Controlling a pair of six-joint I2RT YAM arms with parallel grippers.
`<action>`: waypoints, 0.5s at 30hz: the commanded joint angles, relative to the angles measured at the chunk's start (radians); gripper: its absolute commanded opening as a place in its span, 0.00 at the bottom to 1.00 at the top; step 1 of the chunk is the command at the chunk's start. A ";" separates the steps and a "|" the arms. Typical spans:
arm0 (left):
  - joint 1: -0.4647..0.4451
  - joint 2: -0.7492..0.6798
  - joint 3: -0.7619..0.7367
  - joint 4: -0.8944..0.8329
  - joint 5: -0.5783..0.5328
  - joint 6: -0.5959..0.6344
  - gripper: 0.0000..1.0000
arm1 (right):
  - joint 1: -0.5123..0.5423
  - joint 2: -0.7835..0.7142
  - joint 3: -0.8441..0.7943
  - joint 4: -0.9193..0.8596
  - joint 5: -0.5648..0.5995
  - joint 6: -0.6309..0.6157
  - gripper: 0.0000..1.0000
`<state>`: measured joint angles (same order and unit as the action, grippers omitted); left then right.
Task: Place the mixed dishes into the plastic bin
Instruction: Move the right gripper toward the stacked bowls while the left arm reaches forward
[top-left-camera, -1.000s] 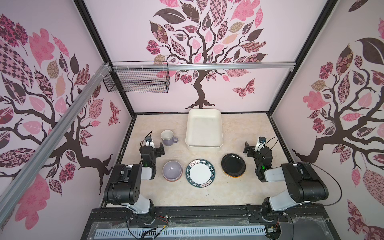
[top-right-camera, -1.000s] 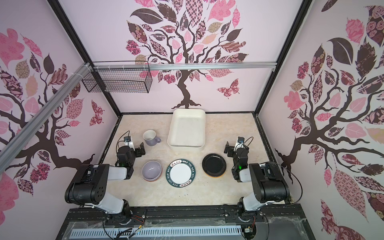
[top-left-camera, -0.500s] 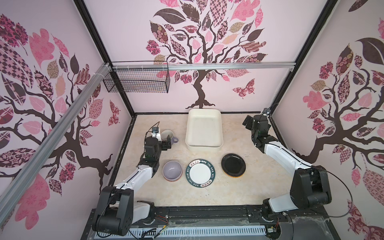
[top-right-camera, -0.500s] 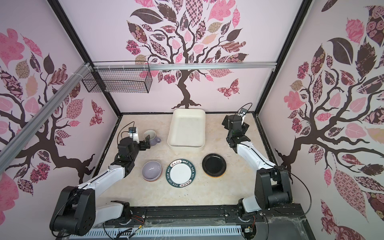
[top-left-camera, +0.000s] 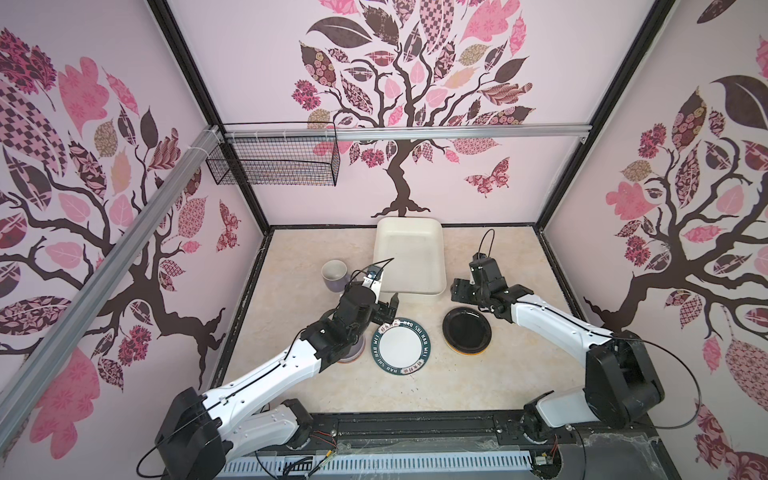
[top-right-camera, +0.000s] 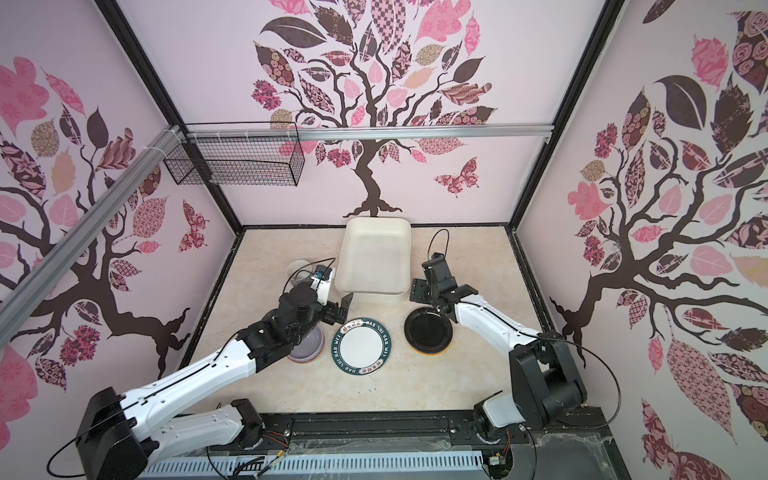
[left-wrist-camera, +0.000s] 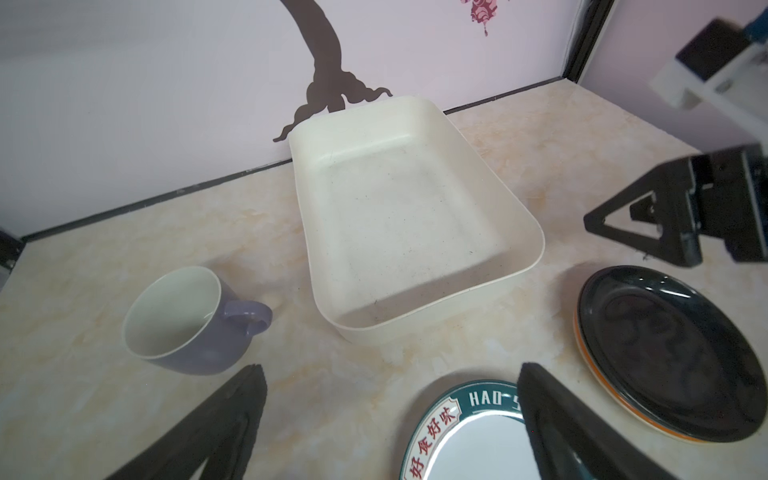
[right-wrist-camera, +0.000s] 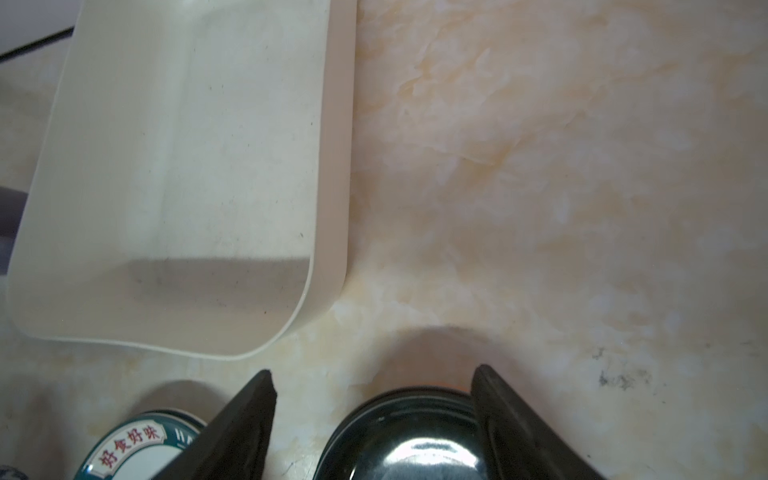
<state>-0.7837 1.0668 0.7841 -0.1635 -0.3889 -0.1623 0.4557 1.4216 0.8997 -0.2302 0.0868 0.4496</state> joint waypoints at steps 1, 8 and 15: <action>0.004 -0.095 0.031 -0.222 -0.095 -0.166 0.98 | 0.107 -0.040 0.021 -0.032 -0.014 0.010 0.76; 0.018 -0.230 0.004 -0.415 -0.195 -0.303 0.97 | 0.198 -0.033 0.003 -0.052 -0.026 0.058 0.67; 0.018 -0.240 -0.027 -0.399 -0.072 -0.339 0.95 | 0.196 -0.162 -0.088 -0.079 0.153 0.099 0.72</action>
<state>-0.7681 0.8192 0.7834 -0.5510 -0.5144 -0.4656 0.6533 1.3384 0.8261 -0.2756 0.1448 0.5129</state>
